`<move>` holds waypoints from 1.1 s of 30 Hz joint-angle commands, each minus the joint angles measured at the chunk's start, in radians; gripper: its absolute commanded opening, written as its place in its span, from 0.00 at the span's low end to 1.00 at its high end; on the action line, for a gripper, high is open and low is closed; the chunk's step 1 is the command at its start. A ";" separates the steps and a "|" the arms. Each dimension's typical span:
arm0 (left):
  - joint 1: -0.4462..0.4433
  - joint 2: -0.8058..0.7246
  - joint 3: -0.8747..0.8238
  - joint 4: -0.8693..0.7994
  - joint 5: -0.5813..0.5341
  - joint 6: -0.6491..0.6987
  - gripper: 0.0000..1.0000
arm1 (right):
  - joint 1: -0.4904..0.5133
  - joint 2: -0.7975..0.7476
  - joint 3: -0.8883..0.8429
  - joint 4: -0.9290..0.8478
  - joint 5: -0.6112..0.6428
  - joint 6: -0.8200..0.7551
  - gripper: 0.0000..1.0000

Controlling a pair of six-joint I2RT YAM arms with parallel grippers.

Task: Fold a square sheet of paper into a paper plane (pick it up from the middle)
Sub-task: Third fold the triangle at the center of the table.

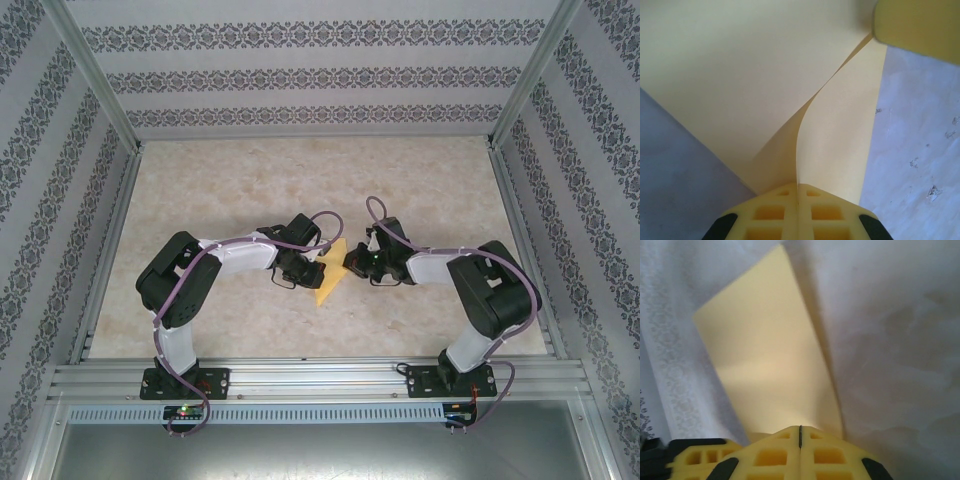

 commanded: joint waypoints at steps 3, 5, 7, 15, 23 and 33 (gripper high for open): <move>0.000 0.034 0.001 -0.061 -0.031 0.026 0.00 | -0.012 0.060 -0.027 0.010 0.015 -0.017 0.00; 0.000 0.034 0.002 -0.061 -0.031 0.027 0.00 | -0.012 0.033 -0.032 0.027 0.004 -0.008 0.00; 0.000 0.033 0.003 -0.064 -0.032 0.027 0.00 | -0.012 -0.019 -0.023 0.006 -0.006 -0.012 0.00; 0.000 0.029 0.004 -0.067 -0.035 0.029 0.00 | 0.036 -0.082 0.021 0.006 -0.047 -0.002 0.00; 0.000 0.018 0.009 -0.078 -0.042 0.034 0.02 | 0.057 0.063 0.014 0.068 -0.038 0.009 0.00; 0.000 -0.139 0.024 -0.160 -0.137 -0.029 0.27 | 0.080 0.077 -0.014 0.072 -0.001 0.020 0.00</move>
